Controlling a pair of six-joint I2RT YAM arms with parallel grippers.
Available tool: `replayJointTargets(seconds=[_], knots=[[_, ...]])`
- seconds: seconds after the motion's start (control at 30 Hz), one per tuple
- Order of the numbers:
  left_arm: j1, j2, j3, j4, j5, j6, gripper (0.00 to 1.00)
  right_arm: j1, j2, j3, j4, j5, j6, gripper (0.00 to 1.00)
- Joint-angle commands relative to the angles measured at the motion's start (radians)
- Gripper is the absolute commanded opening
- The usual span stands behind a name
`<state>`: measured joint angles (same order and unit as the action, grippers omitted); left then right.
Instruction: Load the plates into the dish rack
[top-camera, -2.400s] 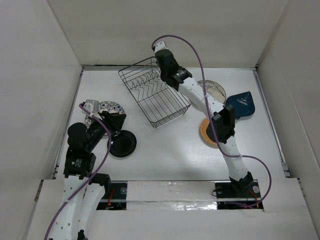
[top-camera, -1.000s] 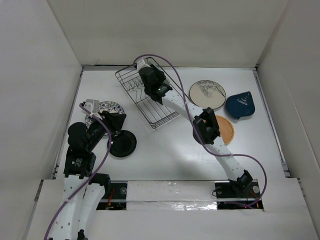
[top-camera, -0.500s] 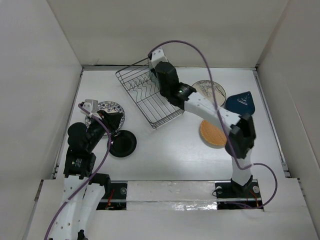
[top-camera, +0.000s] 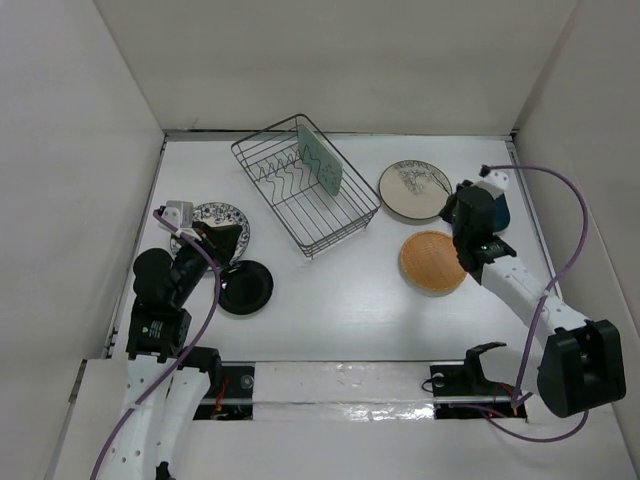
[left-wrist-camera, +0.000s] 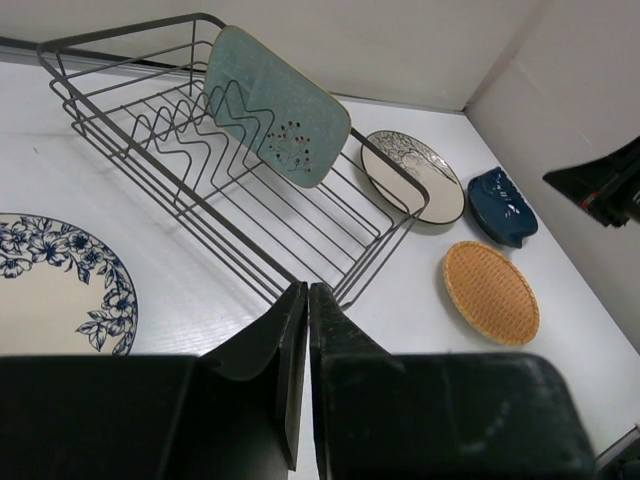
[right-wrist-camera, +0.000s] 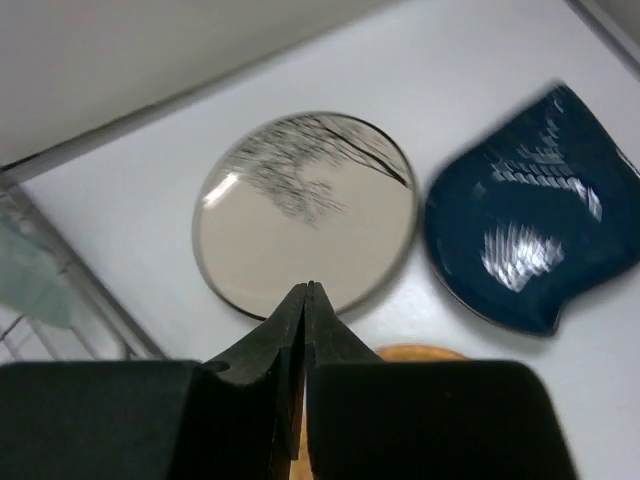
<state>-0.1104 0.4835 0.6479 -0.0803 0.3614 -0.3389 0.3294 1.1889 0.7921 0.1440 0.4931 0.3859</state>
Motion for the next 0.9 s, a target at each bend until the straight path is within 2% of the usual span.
replayJointTargets(seconds=[0.0, 0.03, 0.07, 0.1, 0.13, 0.23, 0.47, 0.87], knots=[[-0.003, -0.016, 0.029, 0.033, 0.013, 0.001, 0.04, -0.138, -0.055, -0.080, 0.117, -0.166, 0.198, 0.21], [-0.003, -0.017, 0.029, 0.034, 0.013, 0.000, 0.09, -0.168, -0.046, -0.091, 0.123, -0.227, 0.209, 0.27], [-0.003, -0.017, 0.027, 0.033, 0.013, 0.000, 0.15, -0.205, -0.019, -0.111, 0.158, -0.253, 0.225, 0.41], [-0.003, -0.017, 0.027, 0.033, 0.013, 0.000, 0.15, -0.205, -0.018, -0.116, 0.166, -0.254, 0.225, 0.47], [-0.003, -0.017, 0.029, 0.033, 0.013, 0.000, 0.19, -0.237, 0.024, -0.113, 0.170, -0.284, 0.238, 0.49], [-0.003, -0.019, 0.025, 0.034, 0.016, 0.001, 0.24, -0.260, 0.124, -0.090, 0.212, -0.292, 0.272, 0.51], [-0.003, -0.019, 0.025, 0.034, 0.020, 0.003, 0.28, -0.291, 0.317, -0.028, 0.273, -0.327, 0.396, 0.51], [-0.003, -0.016, 0.027, 0.034, 0.021, 0.005, 0.29, -0.271, 0.482, 0.022, 0.287, -0.300, 0.518, 0.49]])
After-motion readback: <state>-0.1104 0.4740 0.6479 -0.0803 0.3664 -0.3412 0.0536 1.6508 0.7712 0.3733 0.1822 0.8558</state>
